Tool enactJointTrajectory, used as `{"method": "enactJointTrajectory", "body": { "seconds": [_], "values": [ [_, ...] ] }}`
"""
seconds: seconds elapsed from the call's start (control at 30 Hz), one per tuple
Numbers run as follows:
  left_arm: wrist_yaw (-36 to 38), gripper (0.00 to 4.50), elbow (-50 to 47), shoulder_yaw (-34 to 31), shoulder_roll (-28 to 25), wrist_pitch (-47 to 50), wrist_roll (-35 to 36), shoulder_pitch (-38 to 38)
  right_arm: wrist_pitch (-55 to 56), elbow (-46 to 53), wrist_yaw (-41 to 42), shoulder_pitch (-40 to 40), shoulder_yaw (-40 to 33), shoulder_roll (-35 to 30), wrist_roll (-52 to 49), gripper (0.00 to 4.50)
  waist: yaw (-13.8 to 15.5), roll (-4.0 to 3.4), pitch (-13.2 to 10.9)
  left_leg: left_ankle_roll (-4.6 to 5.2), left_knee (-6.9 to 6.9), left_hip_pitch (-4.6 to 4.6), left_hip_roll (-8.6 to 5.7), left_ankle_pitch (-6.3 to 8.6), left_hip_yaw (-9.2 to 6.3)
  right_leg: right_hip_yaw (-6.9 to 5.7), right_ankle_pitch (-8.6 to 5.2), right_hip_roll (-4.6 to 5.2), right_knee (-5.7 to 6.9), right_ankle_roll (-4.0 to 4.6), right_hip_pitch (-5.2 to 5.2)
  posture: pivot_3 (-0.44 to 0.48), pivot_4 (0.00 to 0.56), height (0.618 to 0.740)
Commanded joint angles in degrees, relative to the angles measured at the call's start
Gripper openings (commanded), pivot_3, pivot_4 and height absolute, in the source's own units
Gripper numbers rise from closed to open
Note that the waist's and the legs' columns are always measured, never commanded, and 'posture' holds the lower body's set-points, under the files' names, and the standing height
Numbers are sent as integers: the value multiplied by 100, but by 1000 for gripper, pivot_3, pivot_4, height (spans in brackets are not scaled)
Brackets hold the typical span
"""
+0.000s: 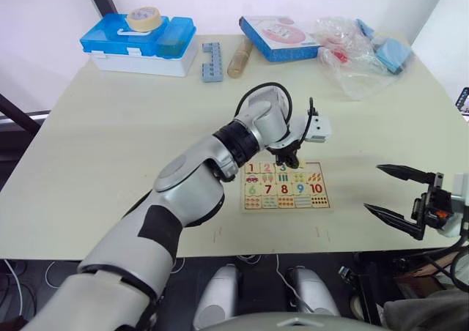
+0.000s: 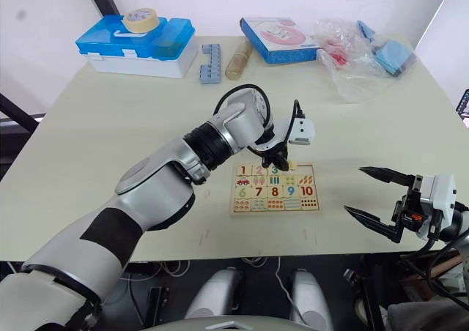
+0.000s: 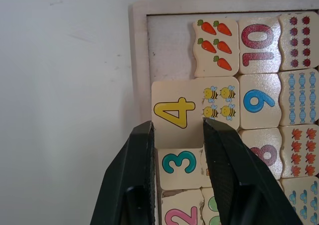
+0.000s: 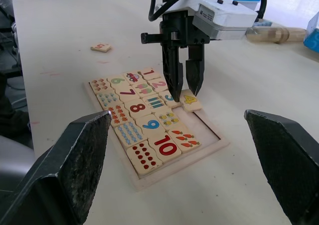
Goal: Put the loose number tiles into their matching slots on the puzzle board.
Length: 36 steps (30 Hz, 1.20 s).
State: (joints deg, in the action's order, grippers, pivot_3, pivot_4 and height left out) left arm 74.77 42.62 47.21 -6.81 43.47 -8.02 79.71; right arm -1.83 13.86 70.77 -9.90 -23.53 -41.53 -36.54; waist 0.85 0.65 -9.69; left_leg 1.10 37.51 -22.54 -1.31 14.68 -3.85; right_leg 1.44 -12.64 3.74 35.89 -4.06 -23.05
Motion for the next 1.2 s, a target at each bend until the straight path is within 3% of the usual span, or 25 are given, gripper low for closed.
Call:
{"method": "enactJointTrajectory", "body": {
  "seconds": [0.03, 1.2],
  "values": [
    [-5, 919, -127, -150, 60, -23, -122, -32, 95, 226, -64, -33, -86, 28, -54, 4500, 1, -2, 1, 0, 0, 0, 0, 0, 0, 0, 0, 0, 0, 0, 0, 0, 150, 740],
    [6, 919, 409, -433, 414, -420, -655, -106, 81, 437, -259, -277, -93, 117, -64, 4500, 3, -11, 6, 0, 10, 0, -1, 0, 0, 0, 1, 0, 10, 2, 0, 0, 150, 740]
  ]
}}
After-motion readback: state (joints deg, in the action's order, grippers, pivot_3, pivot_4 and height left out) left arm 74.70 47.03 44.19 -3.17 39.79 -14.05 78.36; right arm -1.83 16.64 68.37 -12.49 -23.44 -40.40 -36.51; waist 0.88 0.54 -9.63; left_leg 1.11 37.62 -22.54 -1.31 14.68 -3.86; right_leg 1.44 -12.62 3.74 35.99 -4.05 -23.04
